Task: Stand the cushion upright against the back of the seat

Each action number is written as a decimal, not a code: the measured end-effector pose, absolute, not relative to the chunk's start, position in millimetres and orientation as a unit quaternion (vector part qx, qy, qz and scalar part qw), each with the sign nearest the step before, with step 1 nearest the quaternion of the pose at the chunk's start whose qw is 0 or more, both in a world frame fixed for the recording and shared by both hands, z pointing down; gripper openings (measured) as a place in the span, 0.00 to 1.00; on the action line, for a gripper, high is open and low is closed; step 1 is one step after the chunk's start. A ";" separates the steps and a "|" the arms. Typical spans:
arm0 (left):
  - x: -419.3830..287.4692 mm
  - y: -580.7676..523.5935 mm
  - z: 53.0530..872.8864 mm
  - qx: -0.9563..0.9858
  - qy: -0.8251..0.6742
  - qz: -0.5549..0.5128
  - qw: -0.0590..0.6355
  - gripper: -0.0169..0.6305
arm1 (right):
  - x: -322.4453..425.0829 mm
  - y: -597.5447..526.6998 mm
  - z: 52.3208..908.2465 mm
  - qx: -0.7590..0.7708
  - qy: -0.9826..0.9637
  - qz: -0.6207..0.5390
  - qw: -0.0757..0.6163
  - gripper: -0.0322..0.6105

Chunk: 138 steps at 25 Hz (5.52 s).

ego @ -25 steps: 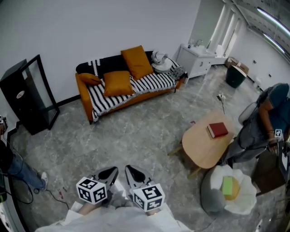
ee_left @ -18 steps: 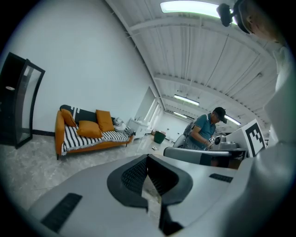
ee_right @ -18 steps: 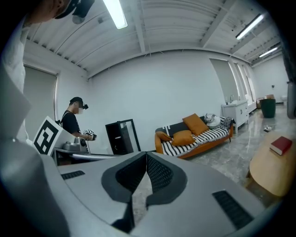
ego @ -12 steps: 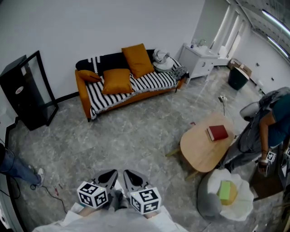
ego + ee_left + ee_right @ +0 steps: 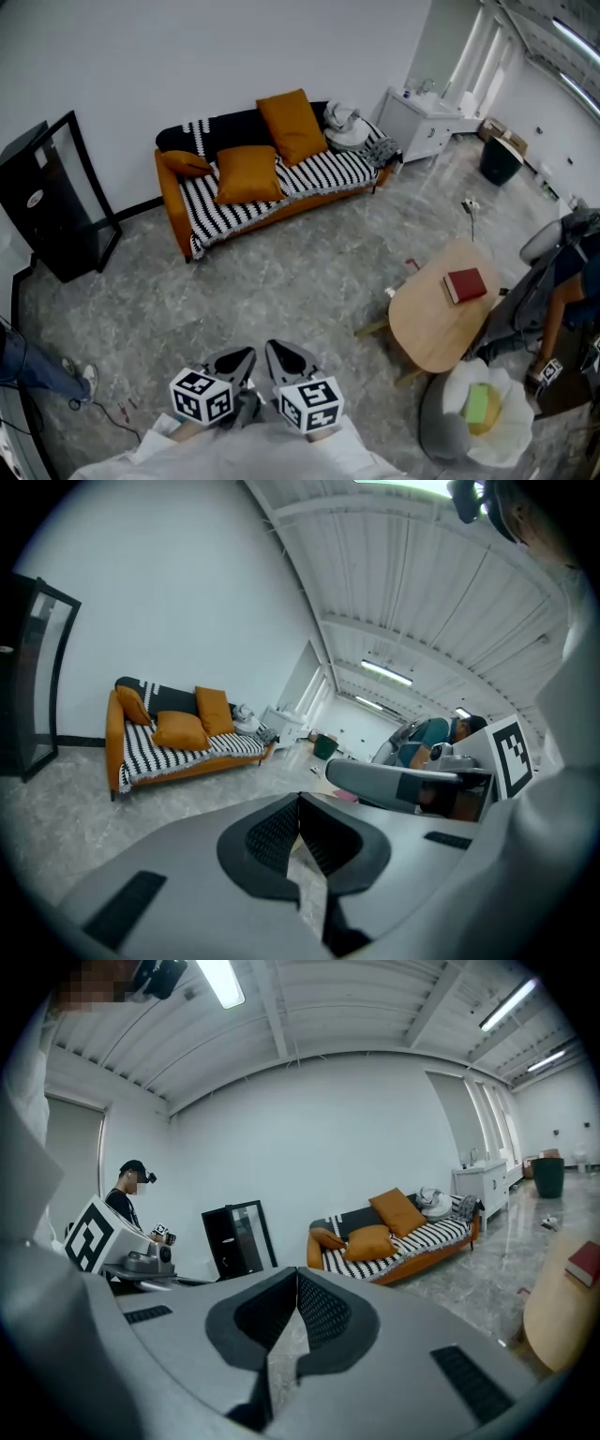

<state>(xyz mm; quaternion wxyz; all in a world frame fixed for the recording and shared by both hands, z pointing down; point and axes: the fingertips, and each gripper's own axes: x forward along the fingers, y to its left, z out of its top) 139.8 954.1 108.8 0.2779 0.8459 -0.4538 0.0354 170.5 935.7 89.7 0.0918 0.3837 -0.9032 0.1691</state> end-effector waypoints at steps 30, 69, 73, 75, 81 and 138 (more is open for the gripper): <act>25.5 653.1 101.0 0.859 -0.427 0.008 0.284 0.04 | 51.3 644.5 87.7 0.390 -0.902 0.148 0.113 0.07; 20.7 321.4 124.1 0.830 -0.463 0.045 0.306 0.04 | 53.4 305.6 109.2 0.367 -0.904 0.181 0.127 0.07; 5.3 280.2 113.7 0.838 -0.458 0.045 0.292 0.04 | 41.1 265.2 100.3 0.381 -0.901 0.172 0.119 0.07; -5.9 258.6 107.3 0.842 -0.457 0.049 0.282 0.04 | 31.5 242.1 94.1 0.387 -0.899 0.167 0.116 0.07; -41.7 194.1 86.9 0.854 -0.448 0.041 0.261 0.04 | -8.6 179.9 69.7 0.393 -0.902 0.149 0.101 0.07; -14.2 56.9 272.6 0.858 -0.357 0.120 0.349 0.04 | 37.1 46.0 265.4 0.482 -0.832 0.212 0.176 0.07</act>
